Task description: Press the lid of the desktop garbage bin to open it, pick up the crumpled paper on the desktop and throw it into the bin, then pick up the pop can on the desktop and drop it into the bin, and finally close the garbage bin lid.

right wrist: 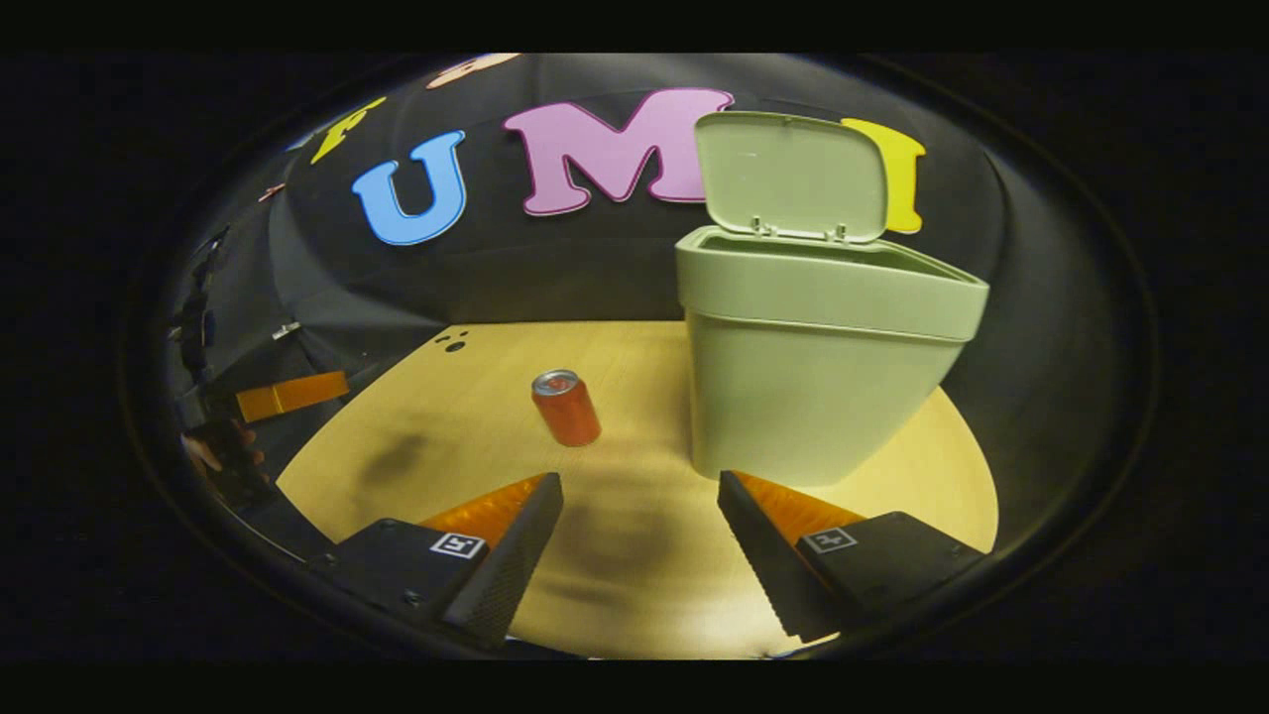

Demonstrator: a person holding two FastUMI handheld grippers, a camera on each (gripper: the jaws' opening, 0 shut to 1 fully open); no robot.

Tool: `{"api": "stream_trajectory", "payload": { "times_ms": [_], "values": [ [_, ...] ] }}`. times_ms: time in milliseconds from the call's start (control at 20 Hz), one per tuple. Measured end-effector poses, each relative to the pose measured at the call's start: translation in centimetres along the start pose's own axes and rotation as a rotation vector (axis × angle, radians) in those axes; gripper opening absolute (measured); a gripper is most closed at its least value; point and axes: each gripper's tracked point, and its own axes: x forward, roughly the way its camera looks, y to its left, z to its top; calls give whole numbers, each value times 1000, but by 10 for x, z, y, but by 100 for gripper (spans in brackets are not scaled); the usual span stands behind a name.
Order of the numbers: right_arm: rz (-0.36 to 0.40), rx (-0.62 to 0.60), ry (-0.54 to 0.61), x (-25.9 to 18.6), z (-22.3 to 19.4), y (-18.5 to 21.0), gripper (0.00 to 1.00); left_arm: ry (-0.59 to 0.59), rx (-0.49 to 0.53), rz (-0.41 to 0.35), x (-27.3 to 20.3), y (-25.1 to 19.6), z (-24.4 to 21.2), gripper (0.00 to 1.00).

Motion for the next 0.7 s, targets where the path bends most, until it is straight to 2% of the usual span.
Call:
{"api": "stream_trajectory", "payload": {
  "times_ms": [400,700],
  "values": [
    [35,-55,12,86,-1,46,99,49,-48,135,-19,74,-34,96],
    [42,-88,28,143,1,64,99,106,-103,197,-23,110,-61,96]
  ]
}}
